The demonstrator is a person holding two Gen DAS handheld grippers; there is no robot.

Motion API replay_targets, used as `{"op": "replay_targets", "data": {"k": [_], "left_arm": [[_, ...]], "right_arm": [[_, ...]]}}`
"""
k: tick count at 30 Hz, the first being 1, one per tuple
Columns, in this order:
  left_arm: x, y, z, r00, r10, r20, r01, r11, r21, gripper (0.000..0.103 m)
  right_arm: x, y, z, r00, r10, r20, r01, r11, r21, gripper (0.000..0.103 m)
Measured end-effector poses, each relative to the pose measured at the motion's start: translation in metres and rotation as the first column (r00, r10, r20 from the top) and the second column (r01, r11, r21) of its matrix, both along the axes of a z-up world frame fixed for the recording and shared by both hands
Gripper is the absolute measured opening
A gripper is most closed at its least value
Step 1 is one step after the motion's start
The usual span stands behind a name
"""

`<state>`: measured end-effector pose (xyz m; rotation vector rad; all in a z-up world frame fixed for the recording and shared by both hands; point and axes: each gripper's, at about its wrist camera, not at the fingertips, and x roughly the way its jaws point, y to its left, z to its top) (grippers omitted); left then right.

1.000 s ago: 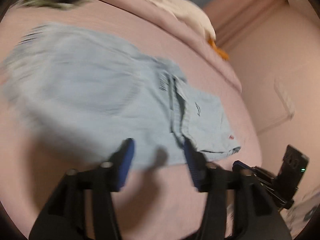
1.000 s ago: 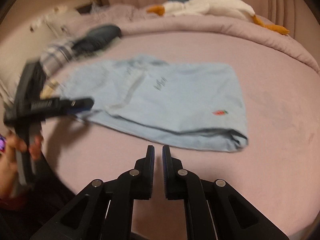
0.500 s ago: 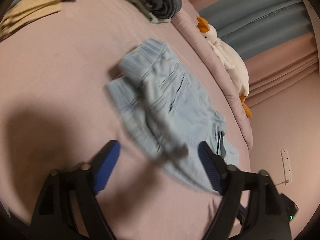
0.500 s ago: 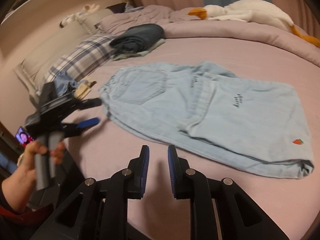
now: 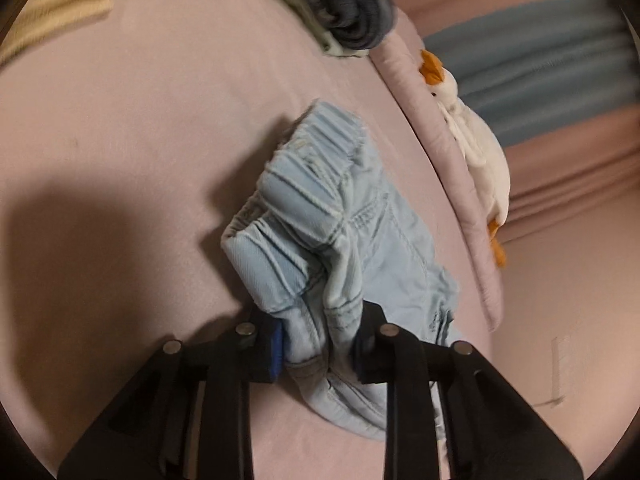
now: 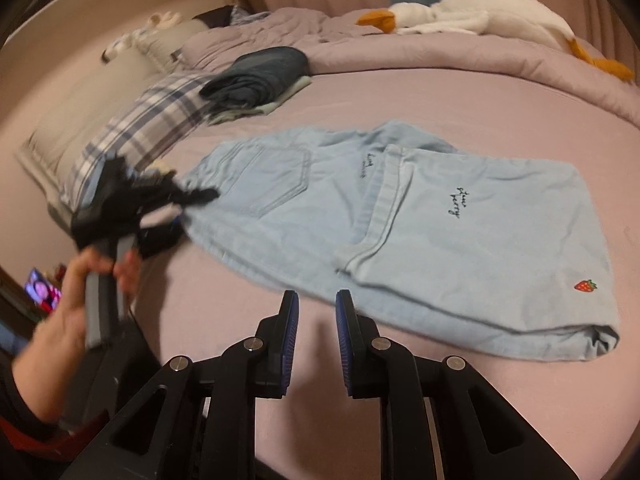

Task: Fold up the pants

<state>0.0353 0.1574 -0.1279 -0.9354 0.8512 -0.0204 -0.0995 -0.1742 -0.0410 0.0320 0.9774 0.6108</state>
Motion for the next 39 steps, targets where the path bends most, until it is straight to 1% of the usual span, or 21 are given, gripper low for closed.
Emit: {"op": "replay_targets", "data": {"k": [3, 5, 8, 9, 12, 16, 17, 18, 20, 21, 22, 27, 28, 30, 31, 32, 34, 36, 37, 38, 39], "left_arm": [[-0.004, -0.003, 0.016, 0.998, -0.028, 0.054, 0.024, 0.998, 0.062, 0.021], [-0.005, -0.005, 0.023, 0.996, -0.048, 0.081, 0.040, 0.994, 0.101, 0.021], [-0.003, -0.012, 0.030, 0.991, -0.096, 0.095, 0.076, 0.978, 0.194, 0.021], [-0.002, -0.013, 0.029, 0.990, -0.106, 0.093, 0.085, 0.975, 0.205, 0.021], [0.000, -0.012, 0.025, 0.988, -0.128, 0.088, 0.106, 0.969, 0.222, 0.022], [0.002, -0.007, 0.015, 0.987, -0.144, 0.076, 0.125, 0.969, 0.214, 0.022], [0.002, -0.006, 0.011, 0.986, -0.149, 0.070, 0.132, 0.969, 0.208, 0.022], [0.002, -0.006, 0.009, 0.986, -0.153, 0.066, 0.137, 0.969, 0.208, 0.022], [0.004, -0.005, 0.006, 0.984, -0.170, 0.054, 0.156, 0.965, 0.209, 0.022], [0.005, -0.005, 0.003, 0.982, -0.182, 0.044, 0.168, 0.962, 0.214, 0.022], [0.005, -0.005, 0.002, 0.982, -0.186, 0.037, 0.174, 0.962, 0.212, 0.022], [0.008, 0.001, -0.006, 0.978, -0.210, 0.012, 0.205, 0.965, 0.166, 0.023], [0.009, 0.001, -0.006, 0.977, -0.212, 0.009, 0.207, 0.965, 0.160, 0.023], [0.009, 0.003, -0.007, 0.978, -0.208, 0.003, 0.206, 0.969, 0.139, 0.023], [0.010, 0.002, -0.008, 0.979, -0.206, 0.004, 0.203, 0.969, 0.138, 0.023], [0.009, 0.002, -0.008, 0.979, -0.203, 0.008, 0.200, 0.970, 0.138, 0.023], [0.008, 0.001, -0.008, 0.981, -0.196, 0.018, 0.191, 0.972, 0.137, 0.022], [0.008, 0.000, -0.009, 0.983, -0.183, 0.020, 0.179, 0.975, 0.134, 0.022], [0.008, 0.000, -0.008, 0.984, -0.179, 0.022, 0.175, 0.975, 0.138, 0.022], [0.008, -0.002, -0.006, 0.985, -0.172, 0.020, 0.168, 0.975, 0.145, 0.022], [0.008, -0.002, -0.004, 0.986, -0.168, 0.020, 0.163, 0.975, 0.149, 0.021]], "right_arm": [[0.020, 0.000, -0.004, 0.997, -0.048, -0.053, 0.049, 0.999, 0.021, 0.018], [0.035, 0.005, -0.007, 0.994, -0.073, -0.079, 0.073, 0.997, 0.009, 0.018], [0.057, 0.018, -0.007, 0.995, -0.080, -0.064, 0.076, 0.996, -0.053, 0.018], [0.066, 0.024, -0.006, 0.996, -0.079, -0.050, 0.075, 0.994, -0.080, 0.018], [0.098, 0.044, -0.005, 0.997, -0.077, -0.027, 0.073, 0.988, -0.136, 0.018], [0.136, 0.076, -0.002, 0.997, -0.070, 0.022, 0.072, 0.980, -0.185, 0.018], [0.146, 0.083, -0.005, 0.996, -0.082, 0.028, 0.086, 0.972, -0.218, 0.018], [0.156, 0.089, -0.013, 0.995, -0.098, 0.024, 0.101, 0.959, -0.263, 0.018], [0.175, 0.095, -0.044, 0.989, -0.137, -0.061, 0.109, 0.938, -0.330, 0.018], [0.179, 0.097, -0.057, 0.986, -0.144, -0.079, 0.108, 0.932, -0.346, 0.014], [0.178, 0.097, -0.056, 0.988, -0.150, -0.039, 0.128, 0.930, -0.344, 0.013], [0.175, 0.094, -0.052, 0.981, -0.175, -0.084, 0.137, 0.930, -0.342, 0.013], [0.168, 0.095, -0.048, 0.981, -0.175, -0.078, 0.138, 0.929, -0.345, 0.013], [0.144, 0.104, -0.034, 0.992, -0.125, -0.015, 0.112, 0.932, -0.345, 0.013], [0.122, 0.109, -0.028, 0.997, -0.079, 0.009, 0.078, 0.942, -0.327, 0.013], [0.106, 0.112, -0.025, 0.997, -0.068, 0.022, 0.071, 0.944, -0.322, 0.013], [0.073, 0.111, -0.031, 0.998, -0.060, 0.027, 0.066, 0.947, -0.314, 0.013], [0.042, 0.110, -0.055, 0.999, -0.043, -0.017, 0.035, 0.946, -0.321, 0.013], [0.031, 0.109, -0.059, 0.998, -0.036, 0.042, 0.048, 0.948, -0.314, 0.013], [0.026, 0.109, -0.059, 0.997, -0.030, 0.065, 0.049, 0.946, -0.319, 0.013], [0.026, 0.110, -0.059, 0.998, -0.030, 0.056, 0.047, 0.946, -0.320, 0.014]]}}
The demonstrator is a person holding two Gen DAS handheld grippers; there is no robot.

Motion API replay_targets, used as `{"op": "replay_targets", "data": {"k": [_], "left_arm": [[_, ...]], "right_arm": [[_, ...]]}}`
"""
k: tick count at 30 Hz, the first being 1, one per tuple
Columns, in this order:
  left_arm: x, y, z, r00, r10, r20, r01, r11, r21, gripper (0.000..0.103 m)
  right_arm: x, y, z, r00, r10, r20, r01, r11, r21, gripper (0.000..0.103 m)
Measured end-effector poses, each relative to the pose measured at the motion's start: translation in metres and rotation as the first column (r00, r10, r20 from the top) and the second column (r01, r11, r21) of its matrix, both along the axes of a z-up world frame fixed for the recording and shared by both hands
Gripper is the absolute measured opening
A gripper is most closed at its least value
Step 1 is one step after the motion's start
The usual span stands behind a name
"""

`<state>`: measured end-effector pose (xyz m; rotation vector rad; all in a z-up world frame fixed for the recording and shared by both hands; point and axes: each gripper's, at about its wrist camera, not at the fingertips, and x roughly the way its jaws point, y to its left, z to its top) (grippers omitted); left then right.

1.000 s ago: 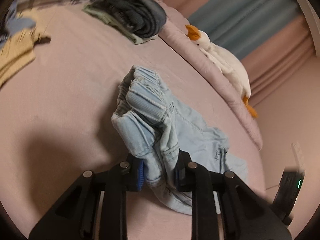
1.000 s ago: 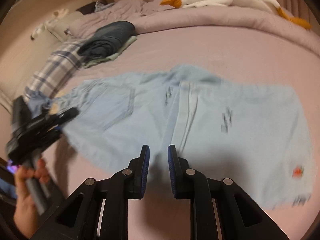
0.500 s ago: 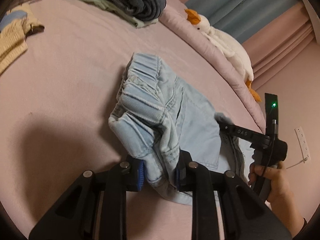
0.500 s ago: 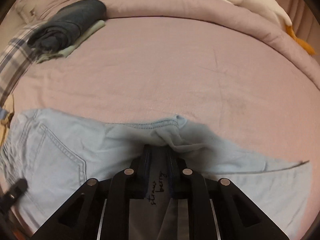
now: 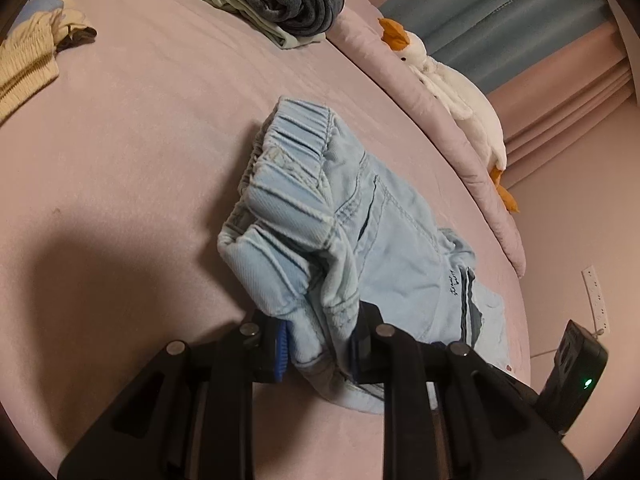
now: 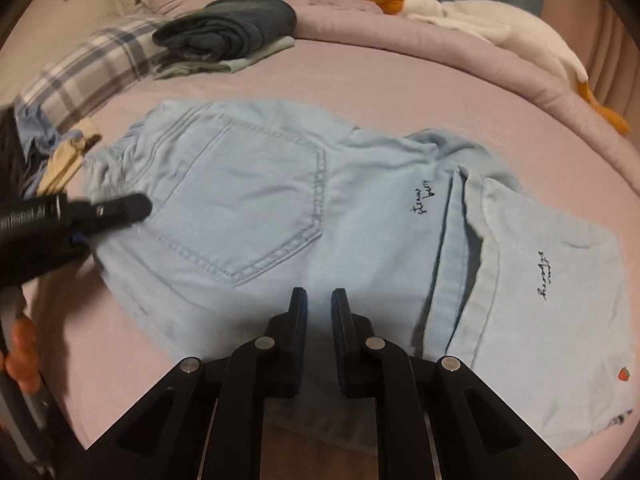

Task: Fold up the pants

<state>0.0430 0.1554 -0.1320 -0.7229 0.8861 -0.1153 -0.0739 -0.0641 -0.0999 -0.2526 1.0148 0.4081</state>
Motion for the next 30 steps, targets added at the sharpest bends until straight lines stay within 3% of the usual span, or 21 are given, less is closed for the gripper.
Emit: {"op": "replay_targets", "data": {"k": [3, 9, 11, 13, 14, 15, 17, 19, 21, 22, 25, 26, 27, 28, 29, 30], "left_arm": [[-0.001, -0.004, 0.010, 1.000, 0.015, 0.023, -0.015, 1.000, 0.014, 0.021], [0.007, -0.031, 0.044, 0.995, -0.012, 0.098, 0.001, 0.994, 0.105, 0.020], [0.010, -0.044, 0.063, 0.988, -0.051, 0.145, 0.029, 0.988, 0.148, 0.019], [0.011, -0.055, 0.079, 0.978, -0.087, 0.189, 0.052, 0.982, 0.184, 0.019], [0.012, -0.063, 0.088, 0.970, -0.113, 0.215, 0.069, 0.977, 0.202, 0.019], [0.014, -0.075, 0.098, 0.959, -0.145, 0.244, 0.091, 0.971, 0.220, 0.019], [0.018, -0.105, 0.114, 0.932, -0.228, 0.284, 0.153, 0.953, 0.262, 0.019], [0.020, -0.133, 0.121, 0.902, -0.308, 0.301, 0.215, 0.928, 0.305, 0.019], [0.024, -0.171, 0.123, 0.862, -0.410, 0.297, 0.296, 0.884, 0.362, 0.019], [0.025, -0.182, 0.122, 0.850, -0.440, 0.290, 0.321, 0.869, 0.377, 0.019], [0.032, -0.229, 0.105, 0.796, -0.564, 0.218, 0.447, 0.792, 0.416, 0.025], [0.032, -0.242, 0.096, 0.776, -0.601, 0.191, 0.489, 0.765, 0.420, 0.026], [0.033, -0.258, 0.083, 0.750, -0.645, 0.147, 0.541, 0.726, 0.425, 0.037], [0.033, -0.268, 0.072, 0.738, -0.668, 0.098, 0.573, 0.697, 0.432, 0.054], [0.030, -0.278, 0.058, 0.727, -0.685, 0.042, 0.603, 0.667, 0.438, 0.058], [0.026, -0.281, 0.052, 0.720, -0.693, 0.030, 0.617, 0.659, 0.430, 0.058]], "right_arm": [[0.001, -0.003, 0.010, 0.995, 0.017, -0.103, -0.011, 0.998, 0.055, 0.014], [-0.015, -0.027, 0.008, 0.985, 0.075, -0.158, -0.045, 0.981, 0.187, 0.014], [-0.002, -0.049, 0.011, 0.971, 0.055, -0.235, 0.027, 0.943, 0.333, 0.015], [-0.001, -0.079, 0.026, 0.976, 0.033, -0.217, 0.074, 0.881, 0.467, 0.015], [0.000, -0.093, 0.036, 0.983, 0.013, -0.184, 0.084, 0.857, 0.509, 0.023], [0.003, -0.110, 0.044, 0.986, -0.026, -0.162, 0.112, 0.830, 0.547, 0.039], [0.014, -0.142, 0.050, 0.980, -0.100, -0.174, 0.188, 0.765, 0.616, 0.057], [0.025, -0.176, 0.046, 0.960, -0.160, -0.229, 0.277, 0.652, 0.706, 0.058], [0.032, -0.207, 0.030, 0.929, -0.166, -0.330, 0.369, 0.464, 0.805, 0.059], [0.035, -0.227, 0.017, 0.906, -0.148, -0.397, 0.424, 0.329, 0.844, 0.059], [0.042, -0.248, -0.008, 0.865, -0.106, -0.491, 0.501, 0.119, 0.857, 0.069], [0.044, -0.245, -0.015, 0.858, -0.097, -0.504, 0.511, 0.078, 0.856, 0.076], [0.042, -0.251, -0.021, 0.850, -0.088, -0.520, 0.524, 0.029, 0.851, 0.081], [0.039, -0.257, -0.028, 0.838, -0.085, -0.539, 0.540, -0.015, 0.842, 0.084], [0.041, -0.256, -0.031, 0.831, -0.078, -0.550, 0.549, -0.037, 0.835, 0.085], [0.041, -0.256, -0.035, 0.823, -0.072, -0.564, 0.563, -0.039, 0.826, 0.085]]}}
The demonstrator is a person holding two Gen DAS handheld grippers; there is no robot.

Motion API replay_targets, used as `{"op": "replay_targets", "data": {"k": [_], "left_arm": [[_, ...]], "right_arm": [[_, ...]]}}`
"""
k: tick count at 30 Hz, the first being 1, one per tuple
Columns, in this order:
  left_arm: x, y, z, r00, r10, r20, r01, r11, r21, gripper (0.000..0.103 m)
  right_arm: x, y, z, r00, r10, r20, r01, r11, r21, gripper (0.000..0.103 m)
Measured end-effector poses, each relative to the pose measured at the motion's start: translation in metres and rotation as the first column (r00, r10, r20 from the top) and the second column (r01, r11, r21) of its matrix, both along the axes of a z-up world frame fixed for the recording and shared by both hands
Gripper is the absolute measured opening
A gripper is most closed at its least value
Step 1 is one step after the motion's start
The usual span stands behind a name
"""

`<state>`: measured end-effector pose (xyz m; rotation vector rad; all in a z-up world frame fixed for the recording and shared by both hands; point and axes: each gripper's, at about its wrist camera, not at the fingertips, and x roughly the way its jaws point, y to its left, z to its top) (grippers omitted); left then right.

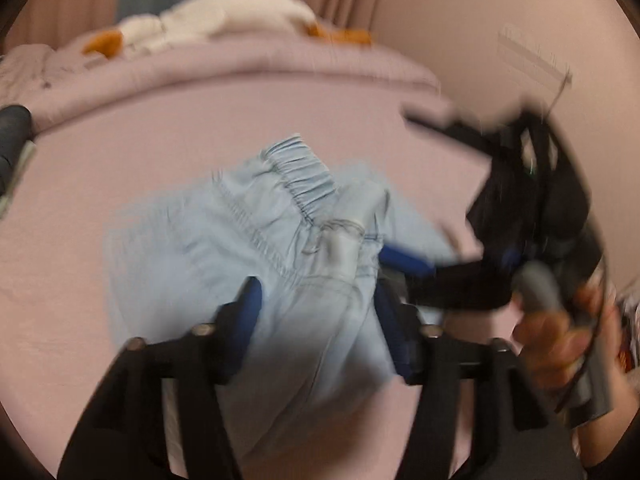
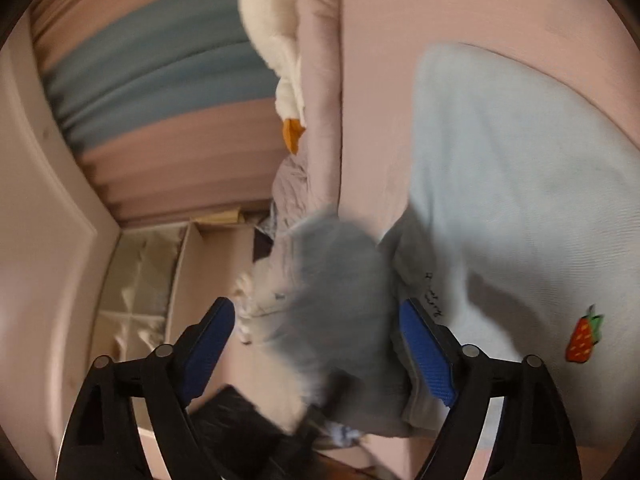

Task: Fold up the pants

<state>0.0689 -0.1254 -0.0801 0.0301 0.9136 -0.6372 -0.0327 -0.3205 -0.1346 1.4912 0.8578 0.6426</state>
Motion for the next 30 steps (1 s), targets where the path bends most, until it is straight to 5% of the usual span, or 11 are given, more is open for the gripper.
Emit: {"op": "replay_targets", "data": {"k": [5, 8, 10, 12, 14, 18, 23, 25, 28, 30], "left_arm": [[-0.029, 0.031, 0.002, 0.999, 0.033, 0.018, -0.032, 0.998, -0.061, 0.066], [-0.048, 0.070, 0.001, 0.994, 0.111, -0.012, -0.112, 0.986, -0.124, 0.068], [-0.053, 0.086, -0.001, 0.985, 0.172, -0.036, -0.175, 0.976, -0.132, 0.068], [-0.060, 0.106, 0.000, 0.973, 0.226, -0.045, -0.230, 0.963, -0.141, 0.068], [-0.058, 0.119, 0.001, 0.962, 0.266, -0.060, -0.272, 0.950, -0.152, 0.068], [-0.062, 0.136, 0.002, 0.946, 0.314, -0.082, -0.324, 0.927, -0.186, 0.068], [-0.068, 0.140, -0.001, 0.943, 0.317, -0.100, -0.331, 0.925, -0.187, 0.068], [-0.060, 0.132, -0.003, 0.944, 0.310, -0.109, -0.325, 0.930, -0.174, 0.068], [-0.053, 0.119, -0.006, 0.953, 0.282, -0.112, -0.297, 0.945, -0.141, 0.068], [-0.047, 0.109, -0.008, 0.959, 0.258, -0.119, -0.273, 0.954, -0.124, 0.068]], "right_arm": [[0.008, 0.018, 0.009, 0.998, 0.042, -0.054, -0.051, 0.983, -0.174, 0.085], [0.024, 0.031, 0.024, 0.992, 0.084, -0.096, -0.113, 0.925, -0.363, 0.083], [0.029, 0.046, 0.036, 0.987, 0.112, -0.114, -0.156, 0.839, -0.521, 0.068], [0.038, 0.057, 0.039, 0.983, 0.150, -0.107, -0.185, 0.778, -0.601, 0.037], [0.041, 0.066, 0.049, 0.979, 0.188, -0.076, -0.190, 0.722, -0.665, 0.033], [0.029, 0.054, 0.078, 0.982, 0.188, 0.026, -0.120, 0.718, -0.686, 0.030], [0.013, 0.010, 0.097, 0.994, 0.067, 0.086, 0.013, 0.708, -0.706, 0.030], [0.008, -0.004, 0.080, 0.998, 0.050, 0.037, -0.007, 0.682, -0.731, 0.030], [0.009, -0.009, 0.048, 0.999, 0.014, -0.052, -0.051, 0.572, -0.819, 0.030], [0.004, -0.014, 0.029, 0.999, -0.001, -0.035, -0.028, 0.560, -0.828, 0.030]]}}
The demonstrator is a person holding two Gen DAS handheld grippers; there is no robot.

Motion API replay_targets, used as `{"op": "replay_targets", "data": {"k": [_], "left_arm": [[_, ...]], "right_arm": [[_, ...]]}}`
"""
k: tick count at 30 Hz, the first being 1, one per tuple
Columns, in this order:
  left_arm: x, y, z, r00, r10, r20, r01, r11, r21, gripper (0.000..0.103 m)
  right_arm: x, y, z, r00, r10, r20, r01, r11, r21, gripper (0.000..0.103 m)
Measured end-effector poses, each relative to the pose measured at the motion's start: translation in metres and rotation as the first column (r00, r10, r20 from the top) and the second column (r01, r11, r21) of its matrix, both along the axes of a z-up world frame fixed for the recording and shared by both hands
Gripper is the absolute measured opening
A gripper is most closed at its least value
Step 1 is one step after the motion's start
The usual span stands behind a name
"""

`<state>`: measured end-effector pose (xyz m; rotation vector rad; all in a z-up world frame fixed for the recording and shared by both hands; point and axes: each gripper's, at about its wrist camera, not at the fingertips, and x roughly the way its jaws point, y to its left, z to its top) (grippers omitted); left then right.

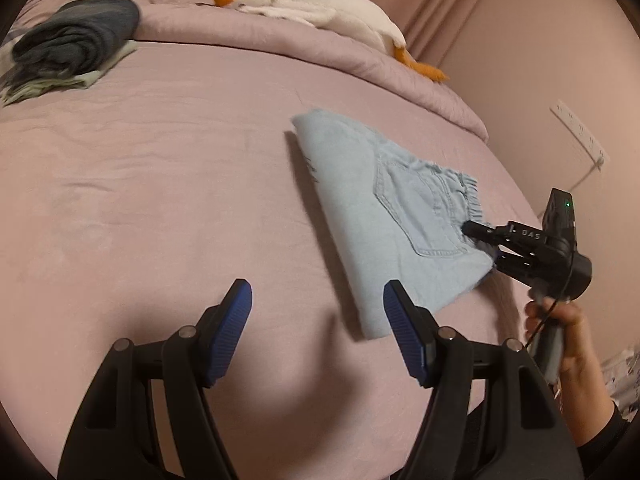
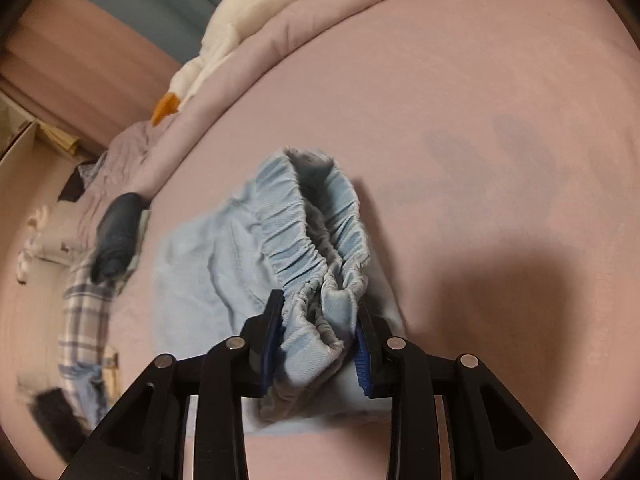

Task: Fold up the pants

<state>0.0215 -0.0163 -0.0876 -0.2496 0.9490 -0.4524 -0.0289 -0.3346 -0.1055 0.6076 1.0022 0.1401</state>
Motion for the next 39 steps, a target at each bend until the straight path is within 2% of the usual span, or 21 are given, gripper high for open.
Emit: {"op": "replay_targets", "data": {"k": [2, 3, 6, 8, 9, 11, 13, 15, 16, 17, 20, 21, 23, 27, 29, 30, 31, 34, 35, 37, 39], "left_arm": [[0.004, -0.008, -0.001, 1.000, -0.018, -0.008, 0.018, 1.000, 0.022, 0.068], [0.009, -0.012, 0.000, 1.000, -0.024, -0.006, 0.024, 0.999, 0.031, 0.068], [0.024, -0.024, 0.010, 0.999, -0.038, 0.029, 0.036, 0.997, 0.062, 0.068], [0.038, -0.032, 0.019, 0.998, -0.032, 0.061, 0.027, 0.996, 0.087, 0.068], [0.049, -0.038, 0.024, 0.997, -0.030, 0.077, 0.023, 0.995, 0.095, 0.068], [0.070, -0.053, 0.031, 0.995, -0.041, 0.089, 0.032, 0.995, 0.099, 0.067], [0.094, -0.075, 0.035, 0.993, -0.085, 0.084, 0.077, 0.992, 0.097, 0.066], [0.116, -0.100, 0.033, 0.987, -0.142, 0.069, 0.133, 0.984, 0.122, 0.064], [0.123, -0.110, 0.029, 0.984, -0.170, 0.057, 0.161, 0.976, 0.144, 0.054], [0.136, -0.122, 0.020, 0.979, -0.200, 0.024, 0.193, 0.965, 0.180, 0.036], [0.163, -0.134, -0.010, 0.969, -0.231, -0.092, 0.246, 0.943, 0.223, 0.018], [0.173, -0.135, -0.024, 0.963, -0.234, -0.135, 0.259, 0.941, 0.220, 0.017], [0.189, -0.128, -0.034, 0.963, -0.213, -0.165, 0.236, 0.962, 0.138, 0.017], [0.205, -0.109, -0.040, 0.961, -0.131, -0.245, 0.142, 0.989, 0.029, 0.007], [0.198, -0.101, -0.031, 0.968, -0.118, -0.222, 0.124, 0.992, 0.013, 0.006], [0.186, -0.094, -0.021, 0.977, -0.115, -0.181, 0.118, 0.993, 0.008, 0.007], [0.176, -0.091, -0.014, 0.980, -0.122, -0.154, 0.125, 0.992, 0.006, 0.014], [0.132, -0.078, 0.008, 0.984, -0.174, -0.033, 0.175, 0.984, 0.020, 0.041], [0.116, -0.075, 0.009, 0.981, -0.193, -0.017, 0.193, 0.981, 0.032, 0.043], [0.096, -0.073, -0.002, 0.977, -0.211, -0.043, 0.213, 0.976, 0.048, 0.041], [0.077, -0.069, -0.016, 0.976, -0.206, -0.072, 0.212, 0.973, 0.095, 0.040]], "right_arm": [[-0.003, 0.002, 0.000, 0.999, 0.003, 0.034, -0.003, 1.000, -0.006, 0.031], [-0.002, 0.003, 0.003, 0.999, 0.012, 0.034, -0.012, 1.000, -0.007, 0.036], [-0.017, -0.016, 0.022, 0.999, -0.011, 0.038, 0.011, 1.000, -0.003, 0.040], [-0.033, -0.021, 0.046, 0.990, -0.019, 0.142, 0.036, 0.993, -0.112, 0.039], [-0.037, -0.016, 0.058, 0.982, 0.008, 0.186, 0.023, 0.986, -0.164, 0.039], [-0.036, 0.001, 0.070, 0.969, 0.107, 0.224, -0.062, 0.978, -0.200, 0.039], [-0.029, 0.021, 0.069, 0.959, 0.199, 0.201, -0.148, 0.958, -0.245, 0.037], [-0.022, 0.041, 0.060, 0.953, 0.254, 0.163, -0.187, 0.921, -0.343, 0.034], [-0.020, 0.047, 0.053, 0.952, 0.270, 0.141, -0.202, 0.907, -0.369, 0.033], [-0.019, 0.050, 0.047, 0.952, 0.282, 0.123, -0.216, 0.898, -0.384, 0.033], [-0.025, 0.060, 0.031, 0.944, 0.319, 0.077, -0.246, 0.844, -0.477, 0.032], [-0.028, 0.062, 0.027, 0.941, 0.333, 0.065, -0.257, 0.824, -0.505, 0.029], [-0.029, 0.062, 0.024, 0.938, 0.342, 0.056, -0.266, 0.816, -0.513, 0.028], [-0.022, 0.042, 0.025, 0.945, 0.324, 0.053, -0.269, 0.857, -0.441, 0.027], [-0.019, 0.039, 0.027, 0.943, 0.330, 0.045, -0.282, 0.862, -0.422, 0.027], [-0.019, 0.040, 0.030, 0.942, 0.334, 0.040, -0.288, 0.863, -0.415, 0.027], [-0.020, 0.037, 0.038, 0.943, 0.330, 0.041, -0.288, 0.872, -0.397, 0.027], [-0.032, 0.033, 0.063, 0.943, 0.307, 0.128, -0.245, 0.902, -0.355, 0.027], [-0.033, 0.035, 0.069, 0.936, 0.317, 0.156, -0.246, 0.902, -0.355, 0.027], [-0.023, 0.051, 0.075, 0.917, 0.361, 0.171, -0.276, 0.883, -0.380, 0.029], [-0.002, 0.065, 0.066, 0.917, 0.375, 0.133, -0.291, 0.859, -0.421, 0.030]]}}
